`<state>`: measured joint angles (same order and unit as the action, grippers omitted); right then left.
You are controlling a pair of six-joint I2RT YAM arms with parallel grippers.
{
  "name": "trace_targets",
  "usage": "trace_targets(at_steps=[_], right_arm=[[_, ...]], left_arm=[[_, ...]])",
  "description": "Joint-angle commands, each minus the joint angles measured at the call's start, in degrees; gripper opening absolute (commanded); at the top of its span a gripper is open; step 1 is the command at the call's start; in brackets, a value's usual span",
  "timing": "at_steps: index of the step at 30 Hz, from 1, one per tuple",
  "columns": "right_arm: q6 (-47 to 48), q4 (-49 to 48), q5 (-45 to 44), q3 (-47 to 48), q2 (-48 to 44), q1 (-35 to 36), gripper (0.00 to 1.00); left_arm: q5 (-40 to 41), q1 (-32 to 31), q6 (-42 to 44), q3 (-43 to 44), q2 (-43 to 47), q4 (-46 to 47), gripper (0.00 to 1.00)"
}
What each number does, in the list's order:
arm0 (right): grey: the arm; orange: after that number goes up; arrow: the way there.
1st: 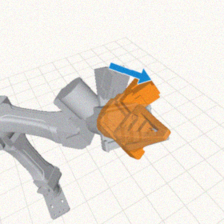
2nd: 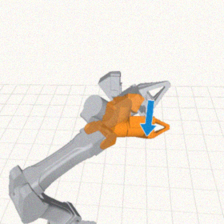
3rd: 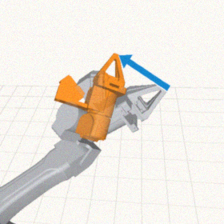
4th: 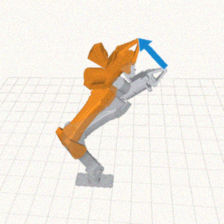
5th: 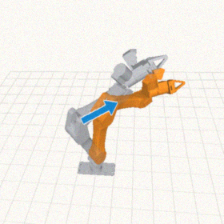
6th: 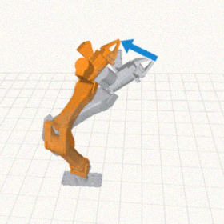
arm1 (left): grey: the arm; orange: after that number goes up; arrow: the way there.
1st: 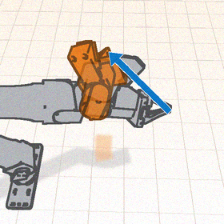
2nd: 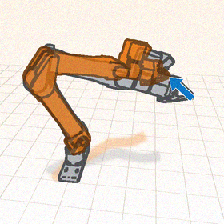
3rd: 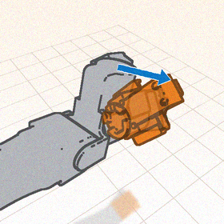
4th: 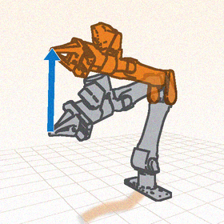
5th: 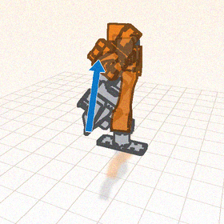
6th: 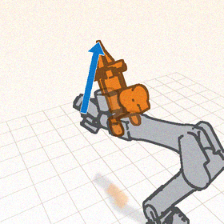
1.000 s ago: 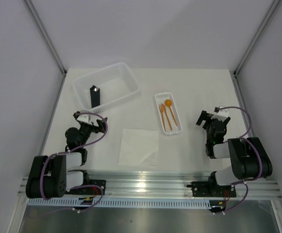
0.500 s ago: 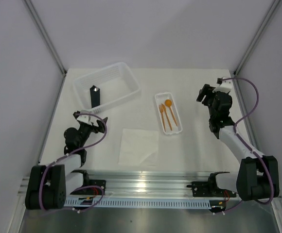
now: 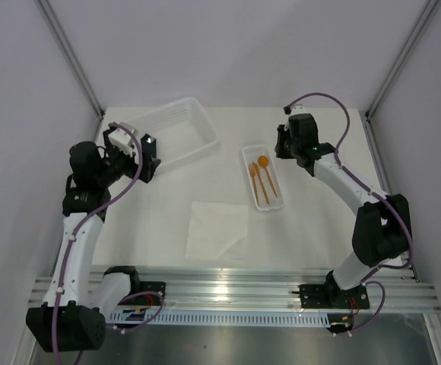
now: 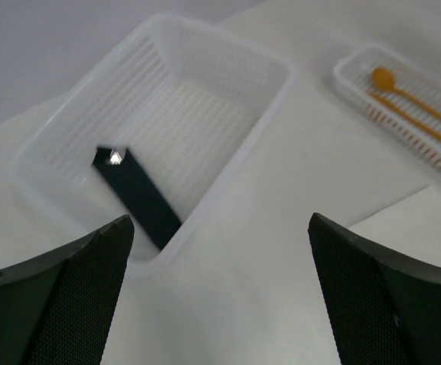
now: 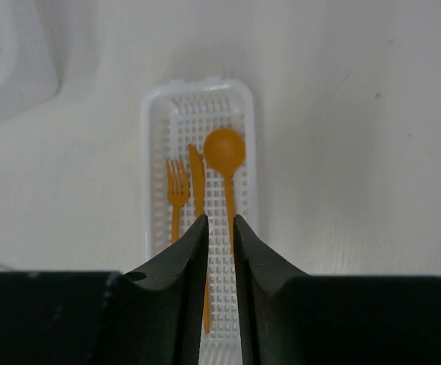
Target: Place the utensils on the paper napkin and roll it up
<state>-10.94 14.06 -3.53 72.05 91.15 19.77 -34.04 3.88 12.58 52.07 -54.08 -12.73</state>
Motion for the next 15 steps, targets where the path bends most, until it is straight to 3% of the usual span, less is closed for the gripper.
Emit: trace_targets(at_steps=[1,5,15], right_arm=[[-0.31,8.34,0.98,6.16,5.07,3.08,0.22],[0.39,12.38,3.17,10.38,11.49,5.54,0.24],[-1.98,15.20,5.37,16.72,22.74,8.27,0.23]], left_arm=[[19.89,0.34,8.51,3.12,0.64,-23.37,0.99],[36.11,1.04,8.43,-2.04,3.98,-21.99,1.00],[38.70,2.01,5.09,-10.23,5.39,-19.79,0.99]])
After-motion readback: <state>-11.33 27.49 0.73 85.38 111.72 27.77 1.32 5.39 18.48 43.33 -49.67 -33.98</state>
